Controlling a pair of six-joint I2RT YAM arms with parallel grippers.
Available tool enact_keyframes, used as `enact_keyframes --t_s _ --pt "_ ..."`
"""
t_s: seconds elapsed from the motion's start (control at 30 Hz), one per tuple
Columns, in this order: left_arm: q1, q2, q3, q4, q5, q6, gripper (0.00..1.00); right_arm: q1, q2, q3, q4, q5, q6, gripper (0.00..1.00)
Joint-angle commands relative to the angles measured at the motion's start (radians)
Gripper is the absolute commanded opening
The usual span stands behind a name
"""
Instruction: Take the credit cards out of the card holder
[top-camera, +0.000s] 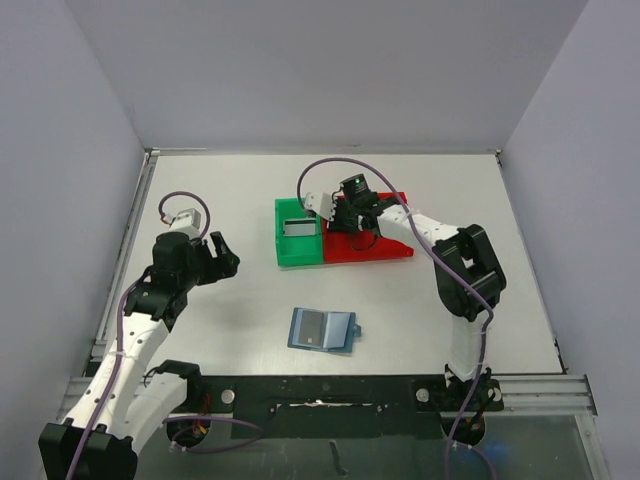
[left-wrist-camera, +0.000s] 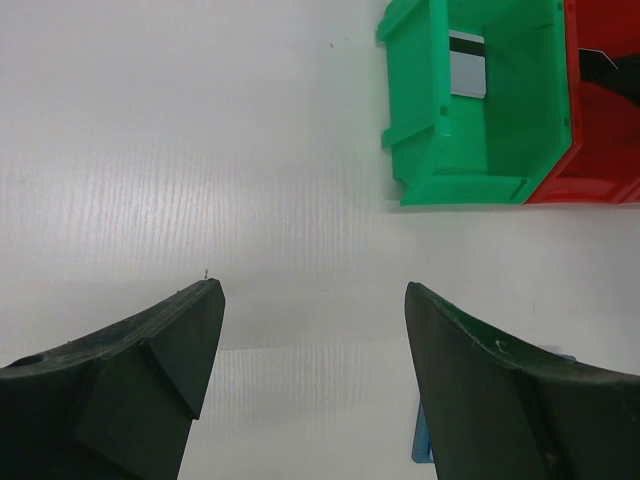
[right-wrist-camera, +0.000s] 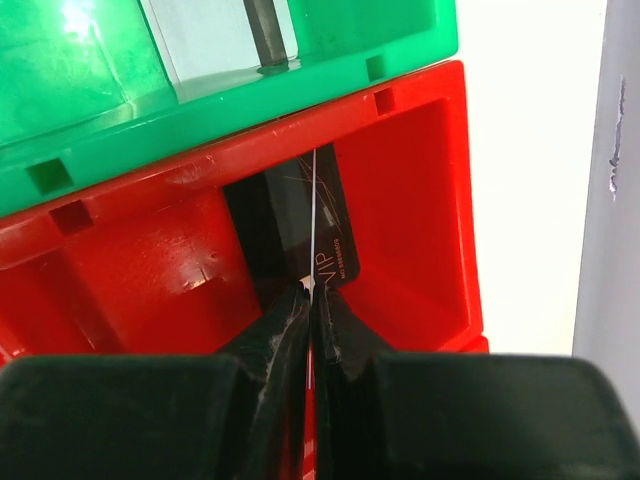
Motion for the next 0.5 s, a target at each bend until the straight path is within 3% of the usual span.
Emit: enact_keyframes --t_s 0.0,0.33,0.47 --pt "0.007 -0.005 0.012 0.044 -0.003 0.013 0.73 0.003 0.009 0.050 0.060 0.033 -0.044 0.00" --pt "0.007 -0.004 0.012 0.042 -0.003 0.013 0.73 -0.007 0.090 0.057 0.113 0.122 -0.135 0.04" --pt "0.007 0.002 0.011 0.042 -0.001 0.015 0.73 -0.005 0.104 0.066 0.099 0.130 -0.148 0.10"
